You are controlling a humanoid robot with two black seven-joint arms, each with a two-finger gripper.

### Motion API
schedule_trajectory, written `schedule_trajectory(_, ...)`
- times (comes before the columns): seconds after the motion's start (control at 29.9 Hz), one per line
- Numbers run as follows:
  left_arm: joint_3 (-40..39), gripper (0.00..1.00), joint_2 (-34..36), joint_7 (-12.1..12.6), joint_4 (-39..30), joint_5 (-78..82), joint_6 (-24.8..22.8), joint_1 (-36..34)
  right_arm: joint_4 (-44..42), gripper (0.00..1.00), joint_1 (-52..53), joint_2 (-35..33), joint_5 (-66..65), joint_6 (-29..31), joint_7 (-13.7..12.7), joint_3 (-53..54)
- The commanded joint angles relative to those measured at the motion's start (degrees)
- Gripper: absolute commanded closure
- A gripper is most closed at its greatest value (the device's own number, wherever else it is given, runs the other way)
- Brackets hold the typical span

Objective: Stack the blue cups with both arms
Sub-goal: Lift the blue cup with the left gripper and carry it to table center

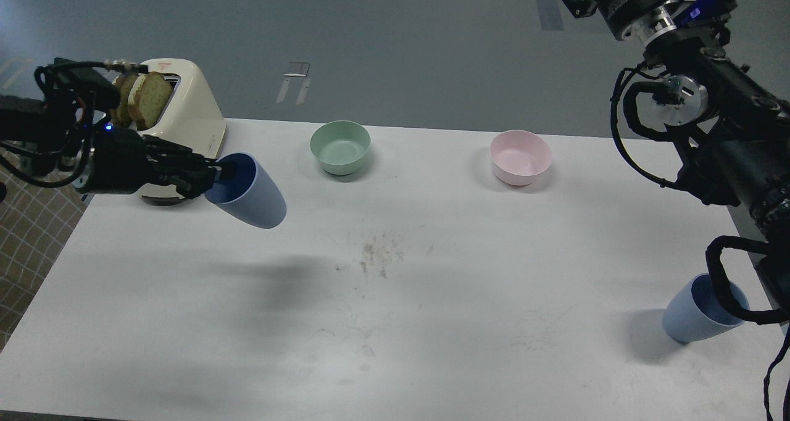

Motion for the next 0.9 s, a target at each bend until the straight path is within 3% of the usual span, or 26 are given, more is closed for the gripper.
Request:
schedule_trajectory(0.0,0.28,1.00,-6.81,0.02,0.08,0.16,-0.10,-3.10,-0.20,0.00,3.50,0.20,0.13,-0.02,0.00,-2.01)
schedule_trajectory(0.17,0.55,1.00,-17.77,2.97,1.56,3.05,-0.10,-4.07,-0.29,0.00,6.58,0.55,0.22,-0.02,0.00,-4.64)
schedule_trajectory(0.4,0.72,1.00,-30.78,4.73,4.72,10.69,-0.10,-4.77,-0.29,0.00,6.49,0.64,0.22,-0.02,0.00,-4.82)
schedule_trajectory(0.87,15.22,1.00,-43.55,4.38,14.22,16.42,-0.10,-12.68,-0.38,0.00,6.23,1.34,0.22,-0.02,0.00,-4.82)
